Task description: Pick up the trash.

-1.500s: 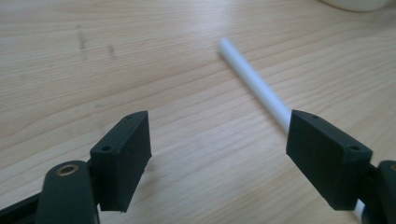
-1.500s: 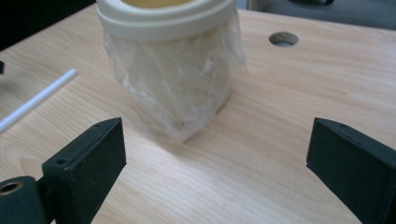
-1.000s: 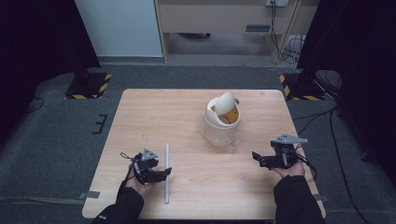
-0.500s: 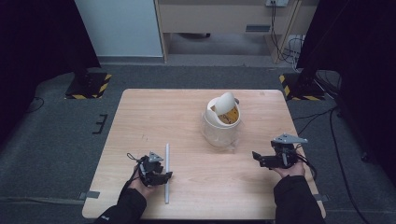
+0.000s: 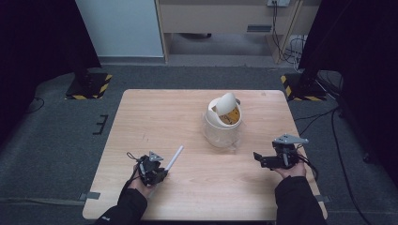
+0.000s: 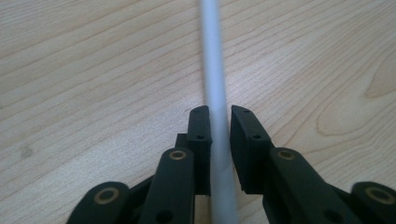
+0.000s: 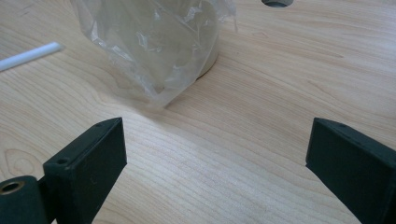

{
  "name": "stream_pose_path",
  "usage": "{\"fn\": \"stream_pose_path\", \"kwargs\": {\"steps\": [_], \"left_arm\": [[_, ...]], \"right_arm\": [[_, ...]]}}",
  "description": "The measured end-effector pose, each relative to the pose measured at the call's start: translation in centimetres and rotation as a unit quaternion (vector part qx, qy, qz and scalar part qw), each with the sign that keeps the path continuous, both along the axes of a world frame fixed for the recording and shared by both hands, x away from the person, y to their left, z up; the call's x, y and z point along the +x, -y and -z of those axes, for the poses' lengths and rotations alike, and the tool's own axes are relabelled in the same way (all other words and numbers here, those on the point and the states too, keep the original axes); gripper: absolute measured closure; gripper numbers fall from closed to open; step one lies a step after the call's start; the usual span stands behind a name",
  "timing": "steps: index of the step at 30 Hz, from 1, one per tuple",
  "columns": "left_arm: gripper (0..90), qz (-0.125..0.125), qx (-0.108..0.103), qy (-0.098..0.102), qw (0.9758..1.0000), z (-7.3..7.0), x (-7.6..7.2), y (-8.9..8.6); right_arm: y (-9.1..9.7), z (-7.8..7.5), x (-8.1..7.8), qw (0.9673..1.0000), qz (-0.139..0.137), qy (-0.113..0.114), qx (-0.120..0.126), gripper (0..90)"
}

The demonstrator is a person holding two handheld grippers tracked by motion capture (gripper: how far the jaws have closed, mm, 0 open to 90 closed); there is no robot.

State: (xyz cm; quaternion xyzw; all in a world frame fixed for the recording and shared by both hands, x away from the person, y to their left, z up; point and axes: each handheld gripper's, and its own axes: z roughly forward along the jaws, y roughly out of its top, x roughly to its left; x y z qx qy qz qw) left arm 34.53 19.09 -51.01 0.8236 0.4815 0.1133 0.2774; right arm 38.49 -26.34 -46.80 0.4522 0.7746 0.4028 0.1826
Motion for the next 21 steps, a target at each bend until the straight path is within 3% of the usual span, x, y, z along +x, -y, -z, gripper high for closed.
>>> {"fn": "stream_pose_path", "kwargs": {"steps": [12,21], "left_arm": [[78.4,0.004,0.005,-0.005,1.0000,-0.2,0.2,-0.2],[78.4,0.006,-0.012,0.025,0.9996,-1.5,-0.1,-0.3]], "right_arm": [[0.0,0.0,0.0,1.0000,0.000,-0.001,0.001,5.5],[0.0,0.0,0.1,1.0000,0.001,0.002,0.003,5.5]]}}
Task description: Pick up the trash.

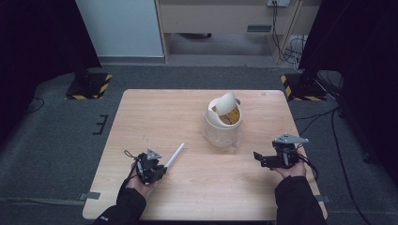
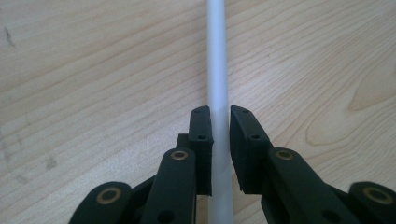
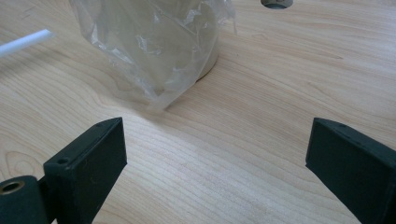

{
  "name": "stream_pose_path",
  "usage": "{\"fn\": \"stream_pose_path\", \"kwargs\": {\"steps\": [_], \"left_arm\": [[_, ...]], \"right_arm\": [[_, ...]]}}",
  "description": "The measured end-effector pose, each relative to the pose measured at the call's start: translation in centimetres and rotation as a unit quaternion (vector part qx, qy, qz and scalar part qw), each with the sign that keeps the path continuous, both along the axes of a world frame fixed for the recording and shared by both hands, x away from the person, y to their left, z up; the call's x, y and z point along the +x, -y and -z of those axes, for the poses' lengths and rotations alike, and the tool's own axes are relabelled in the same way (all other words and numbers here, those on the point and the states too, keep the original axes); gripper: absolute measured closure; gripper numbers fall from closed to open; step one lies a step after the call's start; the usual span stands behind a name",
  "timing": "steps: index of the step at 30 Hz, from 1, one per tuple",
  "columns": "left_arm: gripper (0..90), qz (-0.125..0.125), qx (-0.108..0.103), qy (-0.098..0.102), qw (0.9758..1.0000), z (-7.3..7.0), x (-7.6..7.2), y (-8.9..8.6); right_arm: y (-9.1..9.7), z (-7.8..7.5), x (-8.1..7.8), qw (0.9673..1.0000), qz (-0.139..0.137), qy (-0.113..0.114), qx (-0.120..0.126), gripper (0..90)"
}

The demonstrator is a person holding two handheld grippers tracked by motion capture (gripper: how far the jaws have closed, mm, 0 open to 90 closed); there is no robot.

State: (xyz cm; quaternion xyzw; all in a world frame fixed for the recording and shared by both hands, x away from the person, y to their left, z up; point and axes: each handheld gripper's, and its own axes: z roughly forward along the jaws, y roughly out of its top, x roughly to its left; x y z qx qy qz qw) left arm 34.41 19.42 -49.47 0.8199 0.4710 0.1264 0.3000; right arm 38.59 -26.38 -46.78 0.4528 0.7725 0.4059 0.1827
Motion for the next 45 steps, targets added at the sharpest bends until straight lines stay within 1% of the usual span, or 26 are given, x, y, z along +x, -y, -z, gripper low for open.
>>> {"fn": "stream_pose_path", "kwargs": {"steps": [3,4,5,7,9,14,17,20,24,25,26,27,28,29,32,34,36,39,40,43,45], "left_arm": [[78.4,0.010,-0.010,0.016,0.9998,-0.7,-0.2,0.0],[78.4,0.011,-0.012,0.024,0.9996,-1.0,-0.3,0.0],[78.4,0.013,-0.013,0.026,0.9995,-1.1,-0.4,0.0],[78.4,0.015,-0.018,0.039,0.9990,-1.6,-0.5,0.0],[78.4,0.015,-0.028,0.050,0.9983,-2.1,-0.7,-0.1],[78.4,0.013,-0.047,0.079,0.9957,-3.4,-1.1,-0.2],[78.4,0.015,-0.059,0.087,0.9943,-4.1,-1.4,-0.2],[78.4,0.022,-0.063,0.102,0.9925,-4.8,-1.8,0.0],[78.4,0.030,-0.071,0.129,0.9887,-5.8,-2.3,0.3],[78.3,0.032,-0.074,0.138,0.9872,-6.1,-2.5,0.4],[78.3,0.033,-0.076,0.142,0.9864,-6.2,-2.6,0.4],[78.3,0.036,-0.080,0.150,0.9848,-6.5,-2.9,0.5],[78.3,0.038,-0.082,0.155,0.9837,-6.7,-3.0,0.6],[78.3,0.039,-0.083,0.158,0.9832,-6.8,-3.1,0.6],[78.3,0.043,-0.088,0.173,0.9799,-7.3,-3.6,0.8],[78.3,0.045,-0.094,0.186,0.9771,-7.8,-3.8,0.9],[78.3,0.048,-0.098,0.194,0.9751,-8.1,-4.0,1.0],[78.3,0.051,-0.105,0.208,0.9712,-8.5,-4.4,1.2],[78.3,0.054,-0.107,0.213,0.9696,-8.6,-4.6,1.3],[78.3,0.059,-0.110,0.225,0.9664,-9.0,-4.8,1.5],[78.3,0.060,-0.118,0.231,0.9639,-9.2,-5.0,1.6]], "right_arm": [[0.0,0.0,0.0,1.0000,0.000,0.000,0.002,5.6],[0.0,0.0,0.0,1.0000,0.000,0.001,0.003,5.6],[0.0,-0.1,0.0,1.0000,0.000,0.001,0.004,5.6],[0.0,-0.1,0.0,1.0000,-0.001,0.001,0.004,5.6],[0.0,-0.1,0.0,1.0000,0.000,0.002,0.006,5.6],[-0.1,-0.3,0.0,0.9999,-0.001,0.008,0.010,5.7],[-0.1,-0.4,0.0,0.9998,0.001,0.011,0.013,5.8],[0.0,-0.6,-0.1,0.9998,0.001,0.015,0.015,5.8],[0.0,-1.0,-0.2,0.9994,0.001,0.025,0.023,6.0],[0.0,-1.2,-0.2,0.9993,0.001,0.026,0.025,6.0],[0.0,-1.3,-0.2,0.9992,0.002,0.030,0.028,6.0],[0.0,-1.3,-0.2,0.9991,0.002,0.031,0.029,6.0],[-0.1,-1.5,-0.2,0.9990,0.001,0.034,0.030,6.0],[-0.1,-1.6,-0.2,0.9988,0.001,0.036,0.032,6.0],[-0.3,-1.9,-0.3,0.9985,-0.001,0.042,0.036,6.1],[-0.5,-2.2,-0.3,0.9981,-0.003,0.049,0.039,6.1],[-0.7,-2.6,-0.3,0.9975,-0.004,0.055,0.044,6.1],[-0.9,-3.1,-0.4,0.9969,-0.008,0.064,0.046,6.1],[-1.0,-3.3,-0.4,0.9966,-0.008,0.066,0.049,6.2],[-1.2,-3.9,-0.4,0.9956,-0.010,0.075,0.056,6.3],[-1.4,-4.3,-0.5,0.9945,-0.013,0.082,0.064,6.3]]}}
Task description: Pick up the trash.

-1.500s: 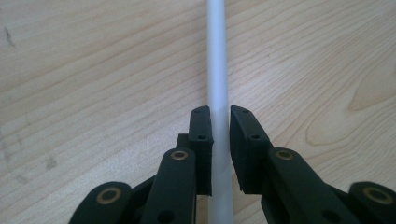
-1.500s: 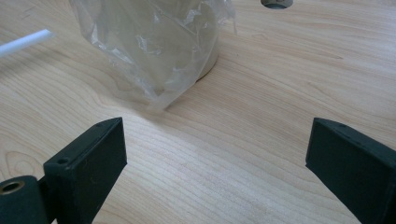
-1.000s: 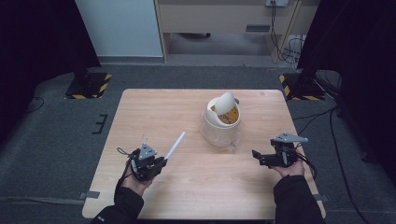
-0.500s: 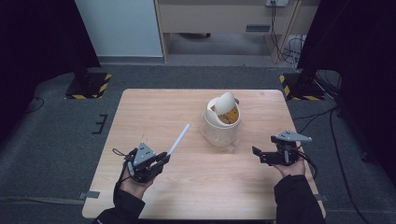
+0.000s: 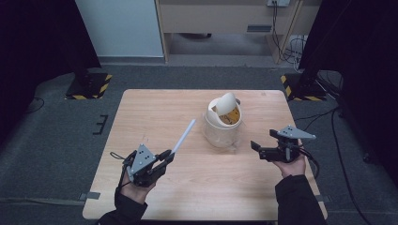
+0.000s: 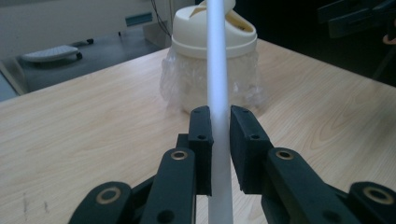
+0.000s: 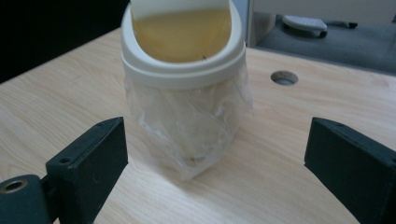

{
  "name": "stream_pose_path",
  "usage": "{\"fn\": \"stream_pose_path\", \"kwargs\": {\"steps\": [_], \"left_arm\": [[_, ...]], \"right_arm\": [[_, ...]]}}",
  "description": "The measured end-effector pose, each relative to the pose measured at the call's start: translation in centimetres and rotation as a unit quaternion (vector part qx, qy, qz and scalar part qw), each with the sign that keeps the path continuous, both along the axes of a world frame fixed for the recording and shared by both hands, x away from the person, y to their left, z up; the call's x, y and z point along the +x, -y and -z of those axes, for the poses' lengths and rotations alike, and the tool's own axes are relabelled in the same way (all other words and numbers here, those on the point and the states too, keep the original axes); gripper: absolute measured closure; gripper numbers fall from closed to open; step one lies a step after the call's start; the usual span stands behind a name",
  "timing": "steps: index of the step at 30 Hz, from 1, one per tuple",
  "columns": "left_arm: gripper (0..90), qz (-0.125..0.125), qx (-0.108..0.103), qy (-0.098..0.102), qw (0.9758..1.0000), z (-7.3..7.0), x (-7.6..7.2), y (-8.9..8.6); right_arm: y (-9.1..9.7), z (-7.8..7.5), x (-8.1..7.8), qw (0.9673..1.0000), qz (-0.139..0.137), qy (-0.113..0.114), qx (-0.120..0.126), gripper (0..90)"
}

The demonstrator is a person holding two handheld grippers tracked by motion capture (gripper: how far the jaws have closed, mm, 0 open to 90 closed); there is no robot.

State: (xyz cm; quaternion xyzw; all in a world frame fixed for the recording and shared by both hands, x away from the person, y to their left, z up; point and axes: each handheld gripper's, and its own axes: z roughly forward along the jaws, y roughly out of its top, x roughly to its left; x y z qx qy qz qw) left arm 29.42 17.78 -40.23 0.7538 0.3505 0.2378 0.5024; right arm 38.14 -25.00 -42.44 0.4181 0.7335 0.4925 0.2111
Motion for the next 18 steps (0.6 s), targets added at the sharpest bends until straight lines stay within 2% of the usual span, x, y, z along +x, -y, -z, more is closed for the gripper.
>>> {"fn": "stream_pose_path", "kwargs": {"steps": [5,10,18], "left_arm": [[78.3,0.009,-0.010,0.020,0.9997,-0.6,-0.3,0.7],[78.3,0.020,-0.007,0.038,0.9990,-1.1,-0.4,1.6],[78.3,0.034,-0.013,0.066,0.9972,-2.9,0.1,3.2]], "right_arm": [[-0.4,-1.6,-0.2,0.9995,-0.004,0.021,0.023,6.7],[-0.8,-2.8,-0.2,0.9985,-0.008,0.036,0.040,6.9],[-1.6,-5.0,-0.1,0.9958,-0.016,0.060,0.067,7.8]]}}
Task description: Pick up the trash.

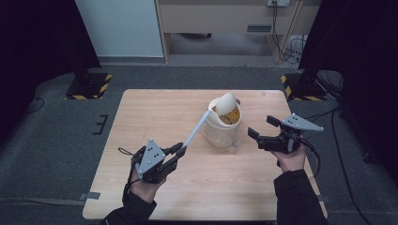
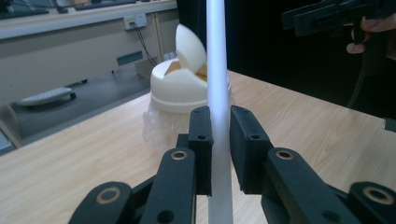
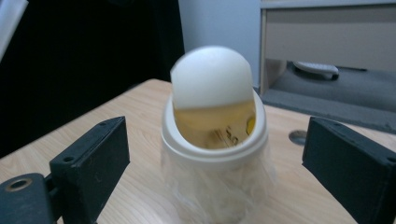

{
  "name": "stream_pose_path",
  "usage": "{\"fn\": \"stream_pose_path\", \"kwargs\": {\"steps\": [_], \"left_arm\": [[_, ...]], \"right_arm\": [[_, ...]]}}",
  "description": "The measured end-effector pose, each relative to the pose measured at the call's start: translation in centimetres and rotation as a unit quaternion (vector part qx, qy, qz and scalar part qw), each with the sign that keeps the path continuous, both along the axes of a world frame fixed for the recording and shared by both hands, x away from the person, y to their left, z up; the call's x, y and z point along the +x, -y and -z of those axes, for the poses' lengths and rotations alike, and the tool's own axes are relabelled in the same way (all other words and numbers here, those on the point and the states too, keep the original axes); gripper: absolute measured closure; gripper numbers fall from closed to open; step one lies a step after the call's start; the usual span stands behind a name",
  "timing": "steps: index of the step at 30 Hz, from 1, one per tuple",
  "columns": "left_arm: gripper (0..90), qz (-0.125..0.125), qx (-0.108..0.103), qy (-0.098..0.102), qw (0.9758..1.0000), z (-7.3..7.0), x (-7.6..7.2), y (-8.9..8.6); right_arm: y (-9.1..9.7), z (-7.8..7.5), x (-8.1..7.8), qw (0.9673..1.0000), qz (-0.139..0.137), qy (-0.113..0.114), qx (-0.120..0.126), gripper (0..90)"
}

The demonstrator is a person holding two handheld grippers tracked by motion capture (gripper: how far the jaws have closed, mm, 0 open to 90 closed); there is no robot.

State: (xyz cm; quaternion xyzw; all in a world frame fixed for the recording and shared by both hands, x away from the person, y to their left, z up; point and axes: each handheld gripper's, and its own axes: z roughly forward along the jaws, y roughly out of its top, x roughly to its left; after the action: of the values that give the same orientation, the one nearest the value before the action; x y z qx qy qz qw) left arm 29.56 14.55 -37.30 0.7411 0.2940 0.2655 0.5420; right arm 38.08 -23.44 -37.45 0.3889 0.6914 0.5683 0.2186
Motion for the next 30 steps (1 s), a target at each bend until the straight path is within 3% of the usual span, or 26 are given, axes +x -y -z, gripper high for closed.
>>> {"fn": "stream_pose_path", "kwargs": {"steps": [4,13,30], "left_arm": [[78.3,0.005,0.001,0.012,0.9999,-0.6,0.3,1.0],[78.3,0.017,-0.008,0.018,0.9997,-0.4,1.1,3.2],[78.3,0.033,-0.001,0.024,0.9992,0.7,2.4,6.7]], "right_arm": [[-0.7,-1.1,0.0,0.9997,-0.011,0.014,0.013,8.9],[-1.9,-2.6,-0.1,0.9984,-0.037,0.031,0.028,13.2],[-2.3,-2.6,-0.3,0.9960,-0.065,0.030,0.055,17.9]]}}
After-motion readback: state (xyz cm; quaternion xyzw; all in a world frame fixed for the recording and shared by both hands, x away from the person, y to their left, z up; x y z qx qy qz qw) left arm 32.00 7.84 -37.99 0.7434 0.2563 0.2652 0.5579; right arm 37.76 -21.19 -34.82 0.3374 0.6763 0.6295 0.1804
